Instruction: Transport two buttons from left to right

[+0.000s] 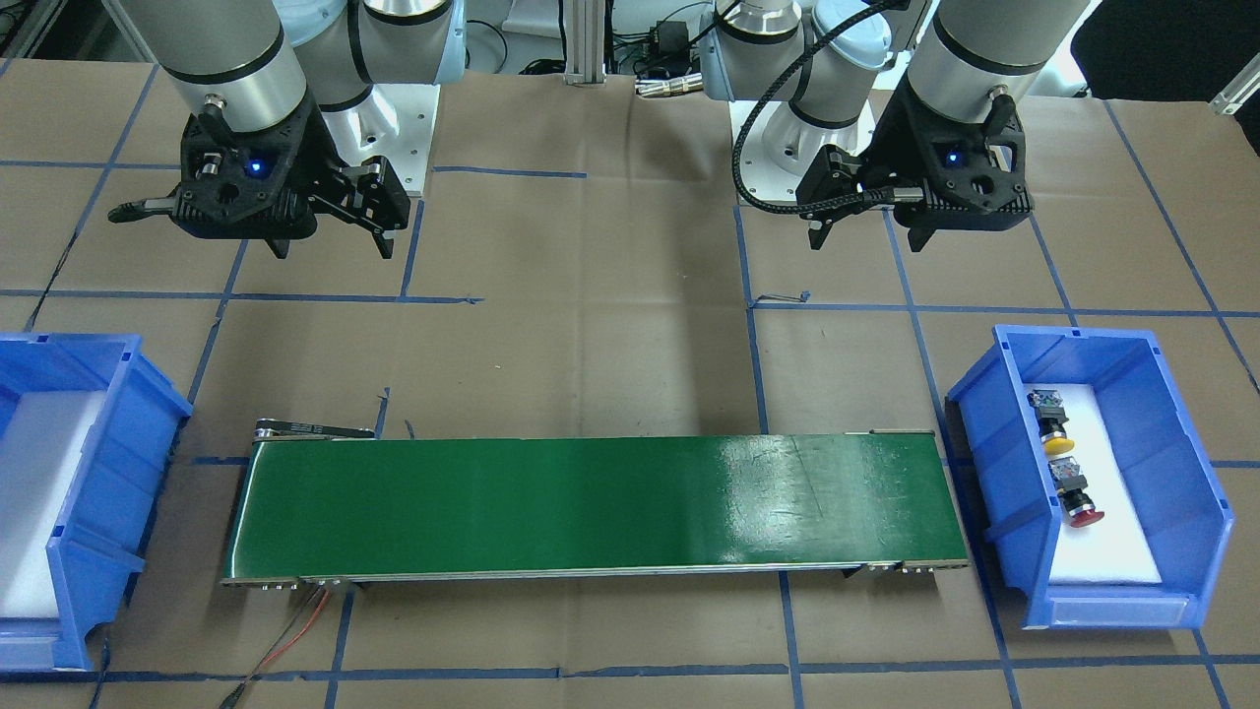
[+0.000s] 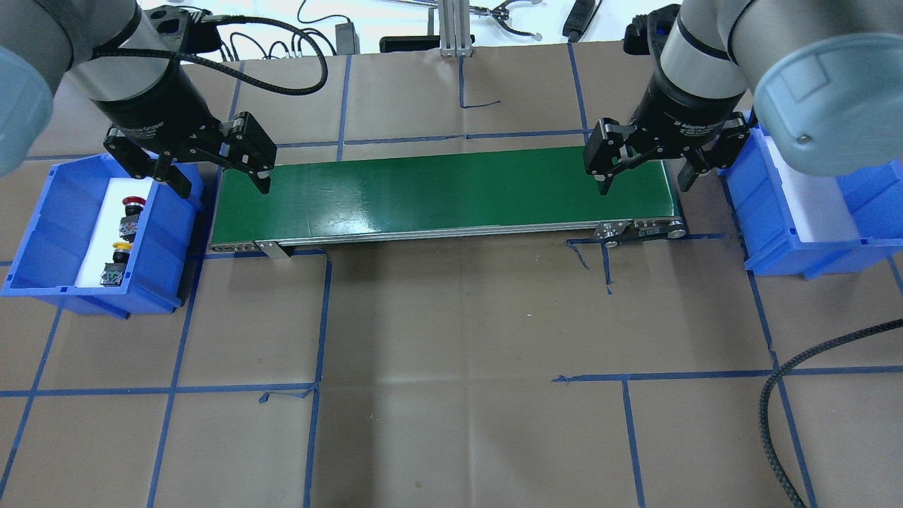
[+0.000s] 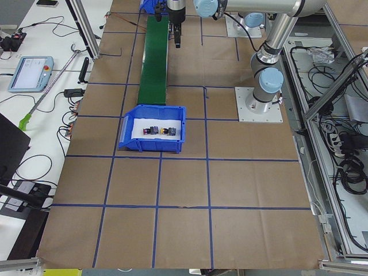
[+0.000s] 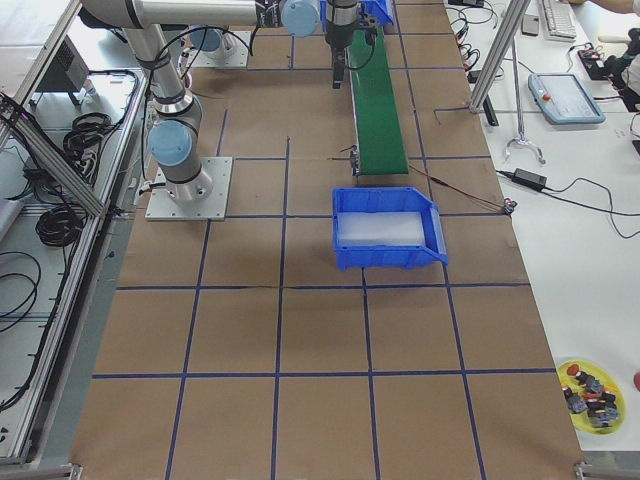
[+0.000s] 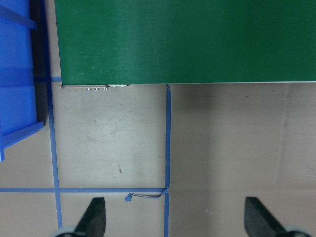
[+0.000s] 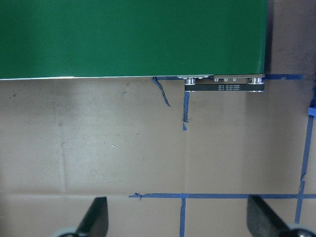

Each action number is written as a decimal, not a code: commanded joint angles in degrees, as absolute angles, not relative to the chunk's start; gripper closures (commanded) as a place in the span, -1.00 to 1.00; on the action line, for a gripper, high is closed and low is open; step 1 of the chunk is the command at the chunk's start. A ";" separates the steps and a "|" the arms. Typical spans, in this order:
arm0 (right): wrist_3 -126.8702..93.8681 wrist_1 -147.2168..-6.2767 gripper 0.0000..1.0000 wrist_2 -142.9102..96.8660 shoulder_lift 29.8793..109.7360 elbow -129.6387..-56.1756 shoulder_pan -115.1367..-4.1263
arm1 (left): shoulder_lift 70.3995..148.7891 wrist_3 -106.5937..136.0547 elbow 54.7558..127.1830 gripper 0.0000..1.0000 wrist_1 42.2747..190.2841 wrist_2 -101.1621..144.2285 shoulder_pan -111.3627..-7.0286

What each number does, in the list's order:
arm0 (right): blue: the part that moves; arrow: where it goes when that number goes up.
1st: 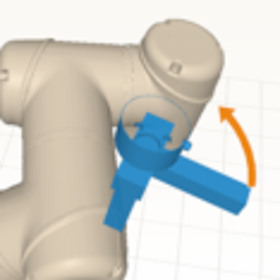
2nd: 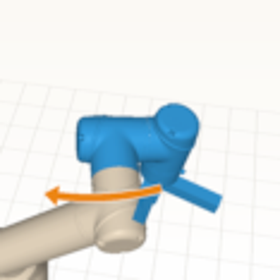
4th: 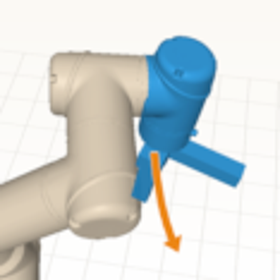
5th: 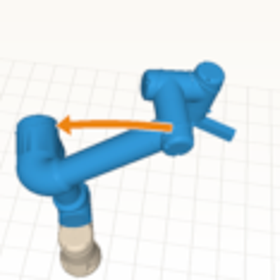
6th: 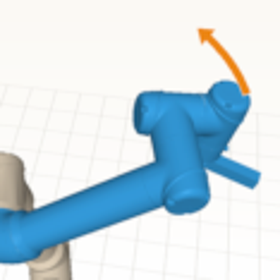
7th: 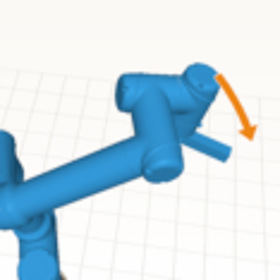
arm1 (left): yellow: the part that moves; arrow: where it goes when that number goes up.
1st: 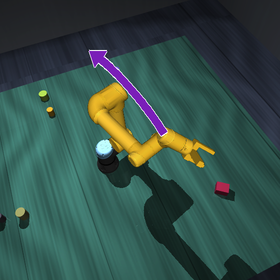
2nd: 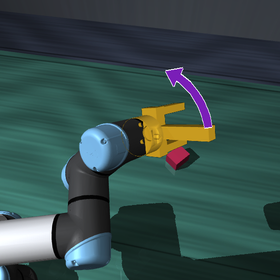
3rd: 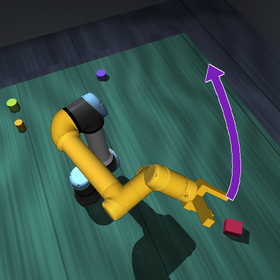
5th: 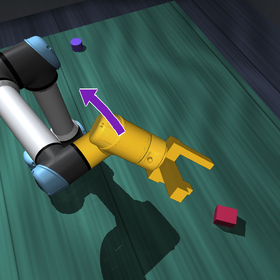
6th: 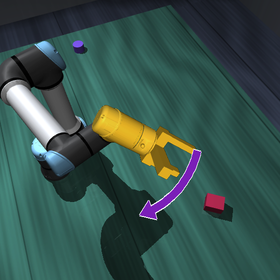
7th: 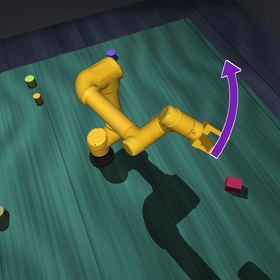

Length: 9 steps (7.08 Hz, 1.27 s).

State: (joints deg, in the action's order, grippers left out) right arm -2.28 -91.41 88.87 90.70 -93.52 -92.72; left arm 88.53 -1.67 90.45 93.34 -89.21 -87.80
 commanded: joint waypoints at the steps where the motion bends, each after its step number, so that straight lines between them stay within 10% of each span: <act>1: -2.29 -91.41 -1.00 88.95 90.70 -93.52 -92.72 | 88.51 -1.67 90.53 -1.00 93.34 -89.21 -87.80; 9: -2.29 -91.32 -1.00 89.03 90.70 -93.52 -92.72 | 88.24 -2.72 92.29 -1.00 92.37 -89.47 -83.70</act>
State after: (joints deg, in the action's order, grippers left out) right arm -2.29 -91.32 88.97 90.70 -93.54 -92.72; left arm 88.13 -2.06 92.34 92.51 -89.46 -86.34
